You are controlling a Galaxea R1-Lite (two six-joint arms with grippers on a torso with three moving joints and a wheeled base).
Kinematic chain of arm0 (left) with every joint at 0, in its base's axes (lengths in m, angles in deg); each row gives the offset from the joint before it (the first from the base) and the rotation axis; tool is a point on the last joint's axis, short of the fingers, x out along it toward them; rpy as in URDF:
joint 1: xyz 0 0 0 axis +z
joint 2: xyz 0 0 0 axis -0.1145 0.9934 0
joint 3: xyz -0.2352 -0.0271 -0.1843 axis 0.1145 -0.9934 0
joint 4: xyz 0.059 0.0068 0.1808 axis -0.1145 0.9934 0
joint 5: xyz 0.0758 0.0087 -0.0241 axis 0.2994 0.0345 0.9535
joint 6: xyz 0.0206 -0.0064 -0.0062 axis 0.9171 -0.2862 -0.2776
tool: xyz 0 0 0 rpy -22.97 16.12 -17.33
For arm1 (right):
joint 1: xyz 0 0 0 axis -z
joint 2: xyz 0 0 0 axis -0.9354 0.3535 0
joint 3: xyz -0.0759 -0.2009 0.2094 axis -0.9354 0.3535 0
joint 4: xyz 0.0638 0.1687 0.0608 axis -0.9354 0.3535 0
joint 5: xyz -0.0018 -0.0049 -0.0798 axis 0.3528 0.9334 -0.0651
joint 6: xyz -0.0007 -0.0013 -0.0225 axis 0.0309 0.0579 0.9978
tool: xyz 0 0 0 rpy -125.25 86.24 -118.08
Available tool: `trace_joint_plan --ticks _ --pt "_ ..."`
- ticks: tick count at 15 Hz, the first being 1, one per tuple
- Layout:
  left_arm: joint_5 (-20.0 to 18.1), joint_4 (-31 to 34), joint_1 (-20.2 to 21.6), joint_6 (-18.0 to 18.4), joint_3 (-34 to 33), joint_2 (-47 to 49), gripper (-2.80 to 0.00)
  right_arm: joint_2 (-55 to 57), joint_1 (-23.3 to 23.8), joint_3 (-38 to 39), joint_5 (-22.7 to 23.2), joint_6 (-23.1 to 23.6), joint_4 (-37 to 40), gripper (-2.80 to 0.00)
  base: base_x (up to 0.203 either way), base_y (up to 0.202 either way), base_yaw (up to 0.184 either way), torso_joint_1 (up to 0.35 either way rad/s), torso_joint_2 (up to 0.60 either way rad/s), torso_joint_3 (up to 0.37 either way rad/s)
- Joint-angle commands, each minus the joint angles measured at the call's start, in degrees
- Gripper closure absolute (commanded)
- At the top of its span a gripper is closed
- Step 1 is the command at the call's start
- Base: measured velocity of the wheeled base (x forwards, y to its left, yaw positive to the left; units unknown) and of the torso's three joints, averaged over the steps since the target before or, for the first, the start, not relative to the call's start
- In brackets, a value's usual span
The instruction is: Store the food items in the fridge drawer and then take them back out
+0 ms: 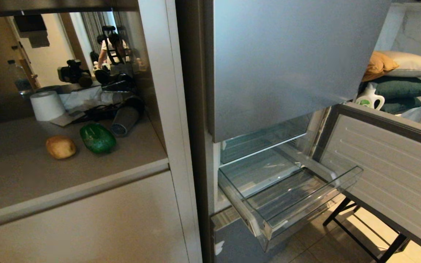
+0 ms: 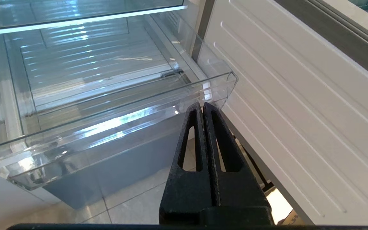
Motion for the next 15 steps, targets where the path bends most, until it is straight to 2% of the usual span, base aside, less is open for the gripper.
trace_joint_plan --ticks 1,11,15 --pt "-0.02 -0.03 0.01 -0.03 -0.62 0.01 0.00 0.18 0.11 0.05 0.03 0.03 -0.18 0.00 0.000 0.000 0.000 0.000 0.00 0.000" --pt "0.01 -0.03 0.01 -0.03 -0.62 -0.02 0.00 -0.26 0.78 1.11 0.03 1.00 0.08 0.00 0.000 0.000 0.000 0.000 0.00 0.000" --pt "0.01 -0.03 0.01 -0.03 -0.62 -0.02 0.00 -0.26 0.78 1.81 0.12 1.35 0.08 0.00 0.002 -0.007 0.150 0.002 0.00 0.001"
